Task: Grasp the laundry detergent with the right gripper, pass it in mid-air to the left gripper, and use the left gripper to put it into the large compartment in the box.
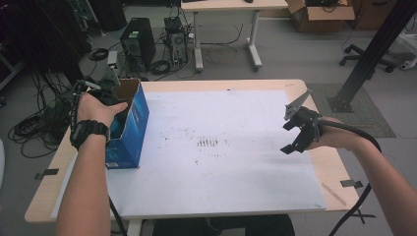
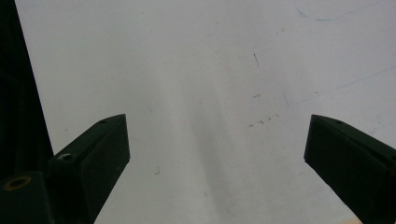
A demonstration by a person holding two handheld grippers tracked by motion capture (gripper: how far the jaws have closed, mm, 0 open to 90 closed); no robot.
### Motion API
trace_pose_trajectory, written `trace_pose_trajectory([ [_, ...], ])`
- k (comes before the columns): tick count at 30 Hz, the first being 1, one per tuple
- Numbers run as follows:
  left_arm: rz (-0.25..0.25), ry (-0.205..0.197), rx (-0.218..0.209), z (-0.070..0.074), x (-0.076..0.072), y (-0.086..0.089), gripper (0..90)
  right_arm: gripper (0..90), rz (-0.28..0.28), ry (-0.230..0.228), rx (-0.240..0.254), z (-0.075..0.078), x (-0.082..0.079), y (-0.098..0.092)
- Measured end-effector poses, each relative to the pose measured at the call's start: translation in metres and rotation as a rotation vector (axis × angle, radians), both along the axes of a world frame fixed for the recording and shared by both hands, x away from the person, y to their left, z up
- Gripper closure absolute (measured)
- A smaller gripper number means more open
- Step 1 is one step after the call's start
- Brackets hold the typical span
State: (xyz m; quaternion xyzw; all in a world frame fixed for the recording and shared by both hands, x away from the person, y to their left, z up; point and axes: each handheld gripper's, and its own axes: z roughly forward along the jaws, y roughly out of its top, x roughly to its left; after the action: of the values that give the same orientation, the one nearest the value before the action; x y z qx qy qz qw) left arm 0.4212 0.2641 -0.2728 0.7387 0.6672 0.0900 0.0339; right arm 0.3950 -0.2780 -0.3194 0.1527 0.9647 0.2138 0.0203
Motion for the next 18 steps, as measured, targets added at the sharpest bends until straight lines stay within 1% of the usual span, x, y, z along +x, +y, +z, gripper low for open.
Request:
trace_pose_trajectory([
  [3,0.0,0.003,-0.003,0.0,0.0,0.0,37.3,6.8,0.002,0.0,0.0,0.0,0.0,0.0],
  [5,-0.004,0.008,-0.005,0.0,0.0,-0.001,35.3,6.8,0.003,0.001,-0.001,0.0,0.0,0.0],
  [10,-0.007,0.011,0.004,0.002,0.0,-0.003,35.1,6.8,0.006,0.002,-0.002,0.0,-0.001,0.001],
  [13,-0.007,0.005,0.012,0.006,-0.001,-0.004,32.5,6.8,0.008,0.003,-0.002,0.001,-0.001,0.001],
  [18,-0.014,-0.011,0.023,0.019,-0.003,-0.006,32.0,6.9,0.007,0.001,0.002,0.002,0.0,0.001],
])
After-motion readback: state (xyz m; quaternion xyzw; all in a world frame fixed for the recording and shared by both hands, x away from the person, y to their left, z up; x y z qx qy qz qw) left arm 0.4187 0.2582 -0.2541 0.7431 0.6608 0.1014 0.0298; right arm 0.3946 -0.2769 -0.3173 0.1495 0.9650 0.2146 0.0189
